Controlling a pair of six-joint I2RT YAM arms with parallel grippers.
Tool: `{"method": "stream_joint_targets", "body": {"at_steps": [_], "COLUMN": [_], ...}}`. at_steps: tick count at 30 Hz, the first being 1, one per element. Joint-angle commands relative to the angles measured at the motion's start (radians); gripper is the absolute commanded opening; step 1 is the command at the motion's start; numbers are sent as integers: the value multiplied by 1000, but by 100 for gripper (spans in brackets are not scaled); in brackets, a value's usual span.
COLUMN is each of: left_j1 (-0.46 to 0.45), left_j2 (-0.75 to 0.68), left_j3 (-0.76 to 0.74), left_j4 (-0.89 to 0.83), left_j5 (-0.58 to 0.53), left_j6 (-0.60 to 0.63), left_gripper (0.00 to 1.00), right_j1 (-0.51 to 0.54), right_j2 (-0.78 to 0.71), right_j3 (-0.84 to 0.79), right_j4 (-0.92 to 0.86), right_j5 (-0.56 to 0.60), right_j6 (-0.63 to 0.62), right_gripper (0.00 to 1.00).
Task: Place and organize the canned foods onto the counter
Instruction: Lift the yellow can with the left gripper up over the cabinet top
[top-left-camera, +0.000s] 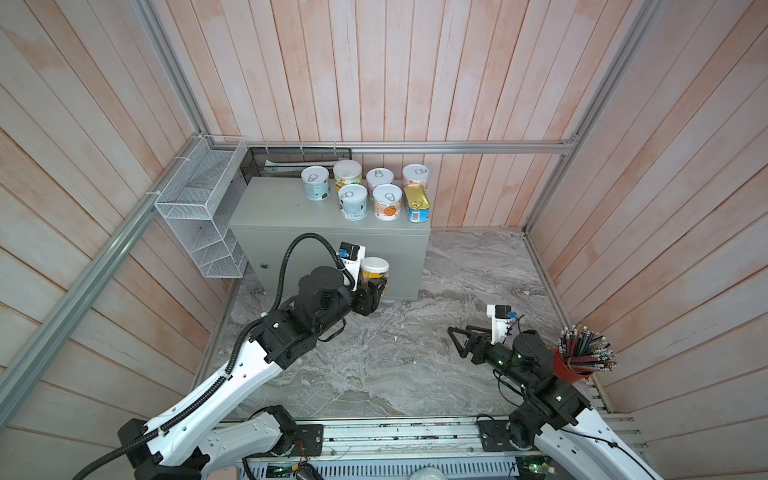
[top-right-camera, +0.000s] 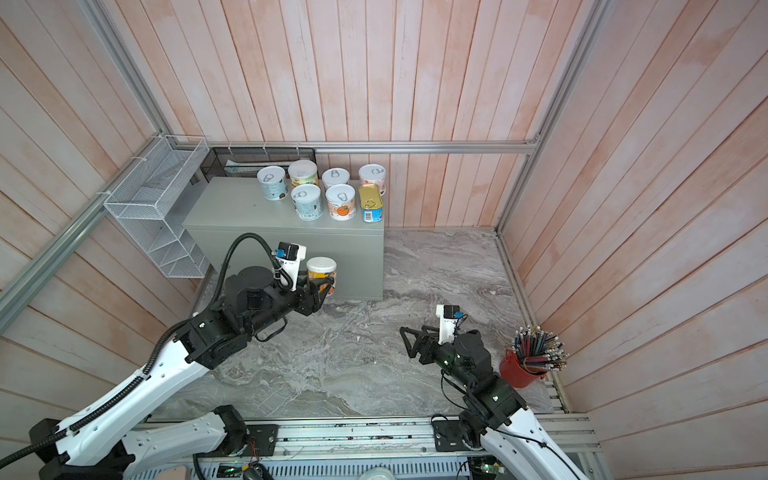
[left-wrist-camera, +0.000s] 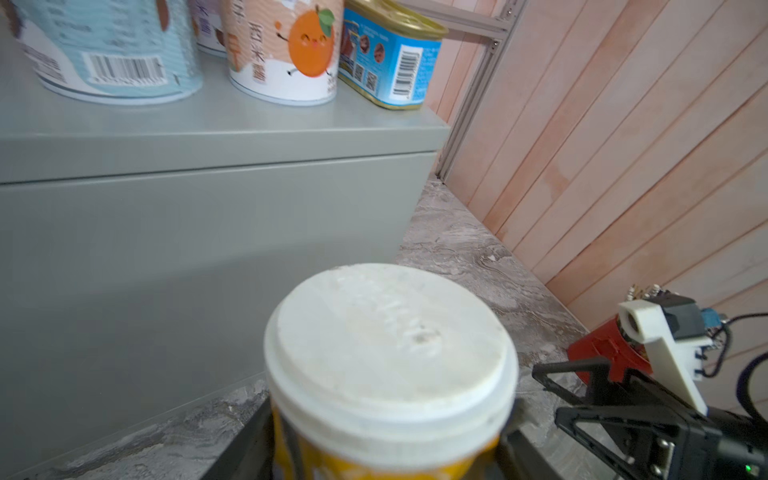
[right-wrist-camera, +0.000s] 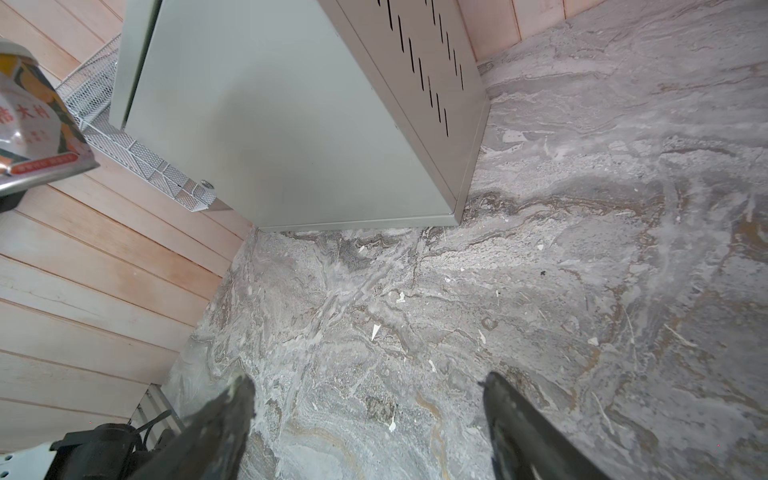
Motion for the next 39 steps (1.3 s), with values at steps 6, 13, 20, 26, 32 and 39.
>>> {"method": "stream_joint_targets", "body": {"at_steps": [6,13,20,26,32,39], "left_j1": [183,261,378,430,497,521], "left_j2": [48,110,203,268,323,343], "left_j3": [209,358,524,564,543,474], "left_j4": [-44,-12,-24,25,92,187], "left_j5": [43,28,35,58,133,120], "left_j6": [40,81,146,151,147,157], "left_gripper": [55,55,55,56,56,56], "right_j1": [6,5,5,5,5,5], "right_j2": [-59,-122,-219,-291,-302,-302], "right_j3": [-18,-60,-98,-117,-123,-122], "right_j4": [28,43,2,5,-4,-10], "right_j5": [-24,-37,7,5,10,29], "right_j6": [-63,-96,-95,-88,-81,-73], "right_gripper": [91,95,98,98,98,98]}}
